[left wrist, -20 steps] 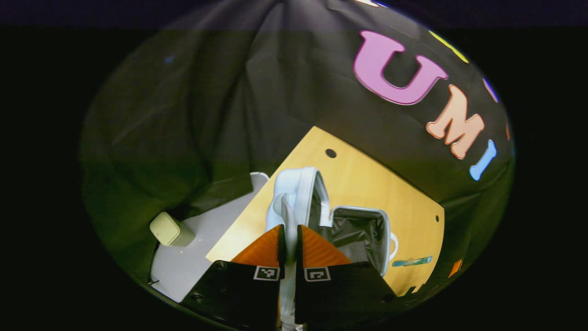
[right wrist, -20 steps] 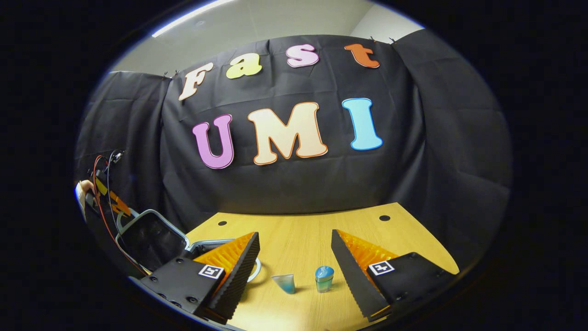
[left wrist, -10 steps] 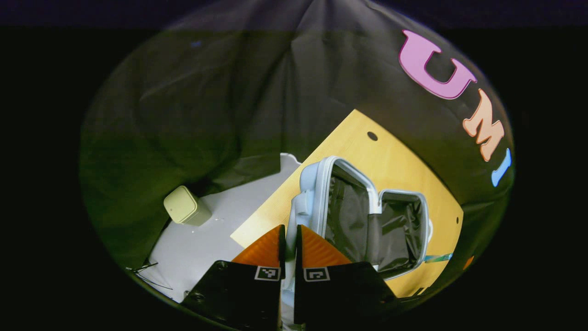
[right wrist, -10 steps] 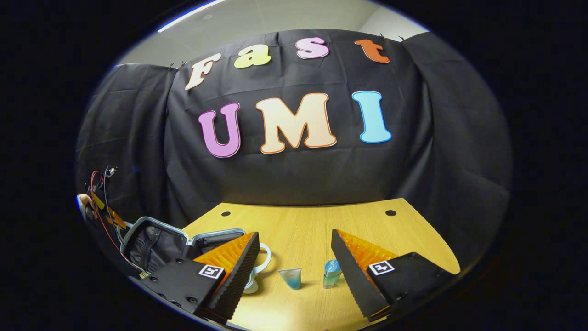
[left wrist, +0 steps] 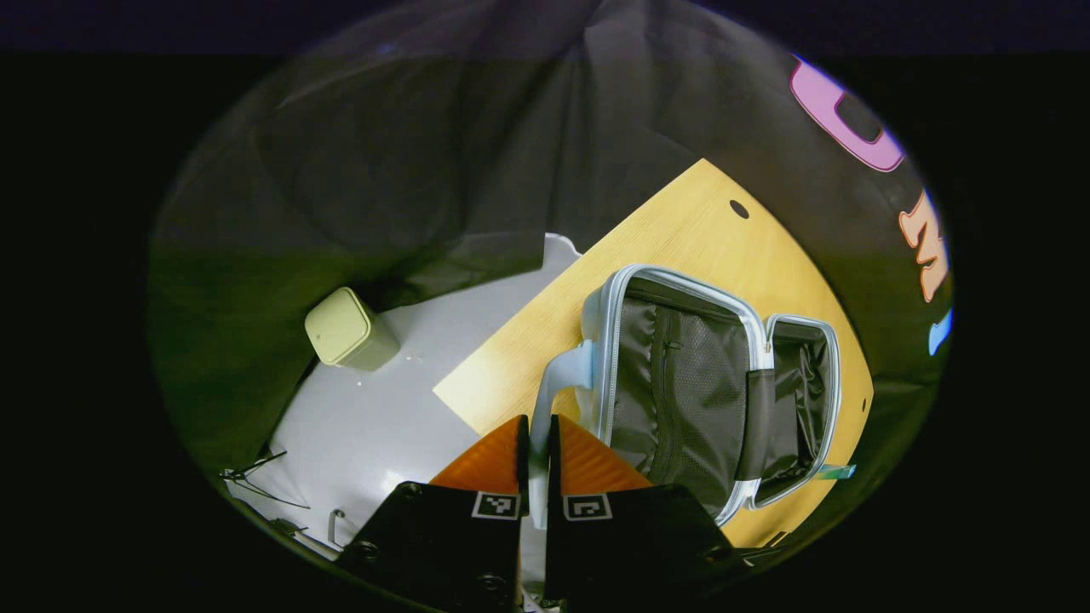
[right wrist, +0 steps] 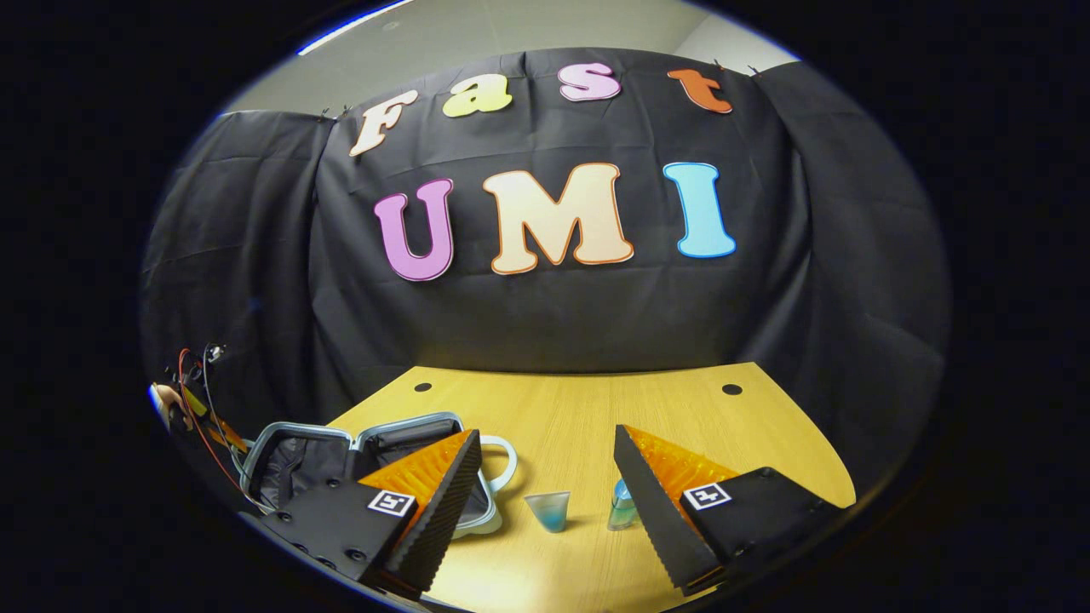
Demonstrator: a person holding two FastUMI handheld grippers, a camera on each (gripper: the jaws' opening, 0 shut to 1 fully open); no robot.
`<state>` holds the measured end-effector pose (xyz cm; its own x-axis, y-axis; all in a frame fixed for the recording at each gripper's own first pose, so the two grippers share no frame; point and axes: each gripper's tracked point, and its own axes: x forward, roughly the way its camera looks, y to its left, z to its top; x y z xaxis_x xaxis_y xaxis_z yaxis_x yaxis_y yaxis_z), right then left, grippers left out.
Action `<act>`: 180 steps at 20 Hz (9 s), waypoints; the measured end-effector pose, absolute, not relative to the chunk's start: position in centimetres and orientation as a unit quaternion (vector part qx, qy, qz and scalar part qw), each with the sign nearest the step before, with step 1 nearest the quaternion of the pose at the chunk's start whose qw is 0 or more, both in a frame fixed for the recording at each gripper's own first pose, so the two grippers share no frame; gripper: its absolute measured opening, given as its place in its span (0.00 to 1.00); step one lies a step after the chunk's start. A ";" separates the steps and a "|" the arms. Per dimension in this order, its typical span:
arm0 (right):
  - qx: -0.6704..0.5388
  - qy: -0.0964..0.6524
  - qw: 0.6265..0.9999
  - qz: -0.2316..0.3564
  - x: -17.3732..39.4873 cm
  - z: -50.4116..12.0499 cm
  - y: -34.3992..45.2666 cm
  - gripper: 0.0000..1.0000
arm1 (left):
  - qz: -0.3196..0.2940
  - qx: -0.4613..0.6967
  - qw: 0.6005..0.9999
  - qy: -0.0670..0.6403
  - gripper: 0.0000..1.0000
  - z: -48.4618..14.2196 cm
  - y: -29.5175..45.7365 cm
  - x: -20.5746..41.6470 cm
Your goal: First open the suitcase, pack the skin care products into it, and then close the suitcase.
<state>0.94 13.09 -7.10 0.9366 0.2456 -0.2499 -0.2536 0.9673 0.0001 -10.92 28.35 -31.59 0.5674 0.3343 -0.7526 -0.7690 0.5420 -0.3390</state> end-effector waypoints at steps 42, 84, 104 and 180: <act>-0.017 0.233 0.961 0.149 5.0 -14.4 2.6 0.98 | 0.247 -0.109 0.875 0.401 0.91 -28.0 -3.1 1.6; -0.123 0.352 0.879 0.297 3.3 -27.5 0.5 0.98 | 0.159 -0.078 0.964 0.197 0.41 -37.4 -17.8 27.5; -0.080 0.292 0.898 0.319 7.7 -27.9 6.1 0.94 | 0.192 -0.073 0.958 0.200 0.39 -28.7 -18.4 20.9; -0.211 0.463 0.798 0.324 4.2 -32.7 28.8 0.41 | 0.285 -0.415 0.814 0.289 0.97 -27.3 10.3 -6.7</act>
